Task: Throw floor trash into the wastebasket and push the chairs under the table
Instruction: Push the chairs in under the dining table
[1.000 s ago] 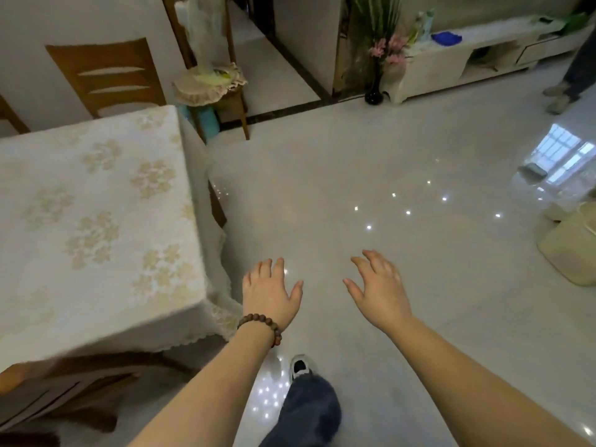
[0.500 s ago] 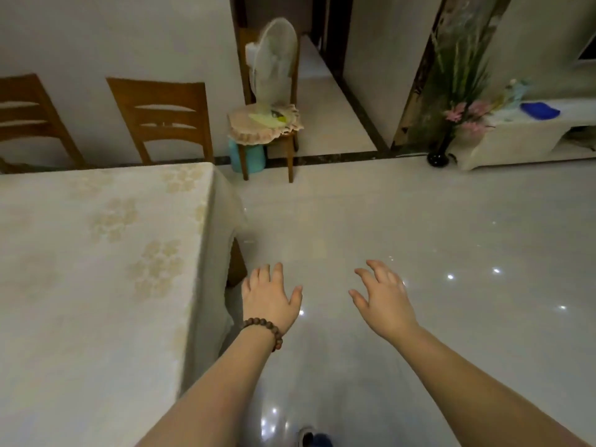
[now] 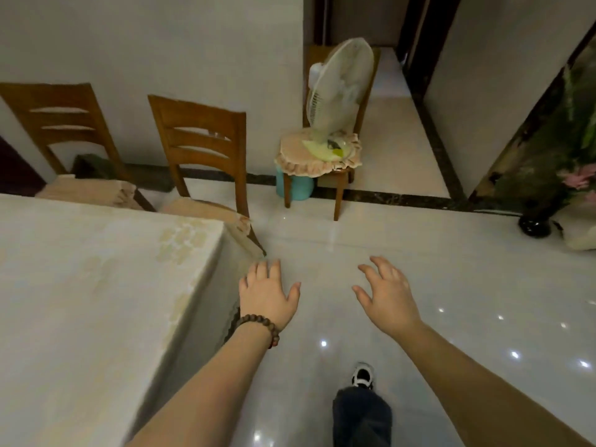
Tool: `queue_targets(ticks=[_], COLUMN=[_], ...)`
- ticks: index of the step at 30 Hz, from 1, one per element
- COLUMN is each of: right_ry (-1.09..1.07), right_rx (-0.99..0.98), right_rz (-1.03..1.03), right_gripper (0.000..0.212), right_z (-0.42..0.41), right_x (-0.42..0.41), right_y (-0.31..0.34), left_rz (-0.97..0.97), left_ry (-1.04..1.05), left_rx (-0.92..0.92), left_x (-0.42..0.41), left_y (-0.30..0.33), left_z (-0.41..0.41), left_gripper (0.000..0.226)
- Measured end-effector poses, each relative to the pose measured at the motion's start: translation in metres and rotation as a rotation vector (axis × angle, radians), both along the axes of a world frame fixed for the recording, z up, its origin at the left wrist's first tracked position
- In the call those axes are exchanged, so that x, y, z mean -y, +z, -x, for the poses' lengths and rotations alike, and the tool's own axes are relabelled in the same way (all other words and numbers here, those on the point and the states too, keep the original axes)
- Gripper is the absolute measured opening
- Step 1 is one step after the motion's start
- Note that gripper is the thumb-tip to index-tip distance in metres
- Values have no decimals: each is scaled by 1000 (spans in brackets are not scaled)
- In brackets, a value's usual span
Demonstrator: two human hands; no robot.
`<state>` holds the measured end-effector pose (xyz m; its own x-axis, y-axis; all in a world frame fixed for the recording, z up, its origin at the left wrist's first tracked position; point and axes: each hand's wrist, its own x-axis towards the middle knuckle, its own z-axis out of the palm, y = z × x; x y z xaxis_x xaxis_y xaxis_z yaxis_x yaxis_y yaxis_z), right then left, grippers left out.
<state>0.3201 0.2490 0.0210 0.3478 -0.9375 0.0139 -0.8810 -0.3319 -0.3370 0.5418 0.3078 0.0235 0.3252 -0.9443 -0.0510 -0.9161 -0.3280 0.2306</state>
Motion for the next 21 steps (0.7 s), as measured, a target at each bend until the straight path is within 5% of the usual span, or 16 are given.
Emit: queue_targets(ticks=[10,21], right_ry=[187,373], right_rx=[-41,-37], right_rz=[37,65], right_gripper=[45,48], right_z=[-11,-137], right_x=[300,523], right_y=[32,14], left_rz=[21,22], left_ry=[230,514], left_rx=[-43,-79], left_x=[249,426], left_y=[35,24], left_z=[-10,-114], left_gripper=[66,67])
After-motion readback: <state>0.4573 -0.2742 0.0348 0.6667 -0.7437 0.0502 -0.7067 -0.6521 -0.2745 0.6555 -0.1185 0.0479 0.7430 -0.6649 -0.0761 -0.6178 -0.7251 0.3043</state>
